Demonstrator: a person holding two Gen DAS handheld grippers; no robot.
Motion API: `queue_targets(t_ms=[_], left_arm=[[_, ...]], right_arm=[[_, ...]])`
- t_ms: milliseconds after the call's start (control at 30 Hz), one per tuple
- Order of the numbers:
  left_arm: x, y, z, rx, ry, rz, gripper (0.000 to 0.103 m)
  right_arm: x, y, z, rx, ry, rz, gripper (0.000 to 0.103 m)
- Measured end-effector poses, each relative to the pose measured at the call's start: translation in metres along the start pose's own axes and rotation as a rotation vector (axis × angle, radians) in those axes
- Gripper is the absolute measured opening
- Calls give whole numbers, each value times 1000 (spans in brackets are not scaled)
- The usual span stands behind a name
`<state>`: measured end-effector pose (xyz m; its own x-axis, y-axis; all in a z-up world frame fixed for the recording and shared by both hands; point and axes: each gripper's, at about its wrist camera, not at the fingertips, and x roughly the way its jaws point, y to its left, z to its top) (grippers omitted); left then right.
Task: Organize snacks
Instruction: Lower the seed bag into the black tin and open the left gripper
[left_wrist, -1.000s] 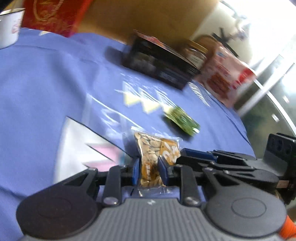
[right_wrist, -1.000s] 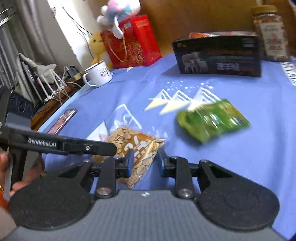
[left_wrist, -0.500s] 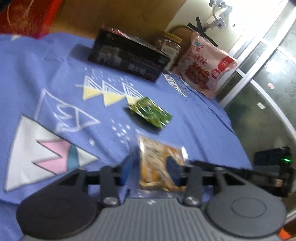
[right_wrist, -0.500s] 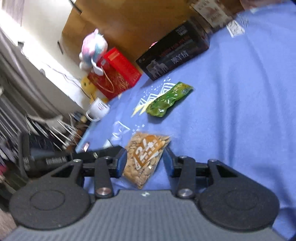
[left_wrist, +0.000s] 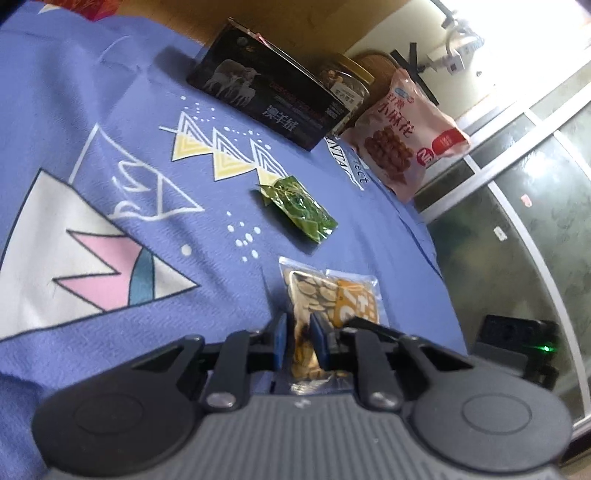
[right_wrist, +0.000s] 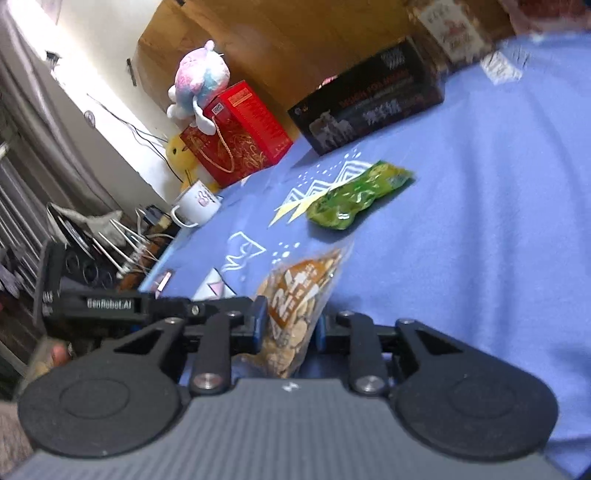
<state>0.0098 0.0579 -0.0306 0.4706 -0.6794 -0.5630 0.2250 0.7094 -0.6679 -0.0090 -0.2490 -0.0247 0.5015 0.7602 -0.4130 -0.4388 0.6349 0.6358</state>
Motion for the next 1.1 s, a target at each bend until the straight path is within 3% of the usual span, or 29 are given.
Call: queue_targets(t_ms=[133, 200, 400, 567, 733, 833, 967, 1000, 1100], left_arm=[[1, -2, -1, 16, 0, 11, 15], [1, -2, -2, 13, 0, 9, 15], [-5, -9, 20, 64, -44, 17, 14], [-17, -29, 97, 154, -176, 26, 15], [15, -38, 196, 214, -312, 113, 18], [46, -24, 235, 187, -319, 199, 18], [72, -11, 246, 199, -306, 316, 18], [76, -11, 244, 211, -300, 333, 19], [77, -18, 236, 242, -322, 376, 46]], right_arm=[[-20, -6, -9, 14, -4, -21, 30], [-24, -8, -13, 28, 3, -20, 25], [-6, -5, 6, 3, 31, 8, 17], [9, 4, 82, -72, -93, 55, 17], [53, 9, 174, -234, -254, -30, 17], [97, -4, 209, -289, -249, -102, 17], [140, -24, 227, -312, -180, -165, 18], [147, -27, 228, -322, -169, -181, 21], [159, -23, 221, -377, -140, -236, 22]])
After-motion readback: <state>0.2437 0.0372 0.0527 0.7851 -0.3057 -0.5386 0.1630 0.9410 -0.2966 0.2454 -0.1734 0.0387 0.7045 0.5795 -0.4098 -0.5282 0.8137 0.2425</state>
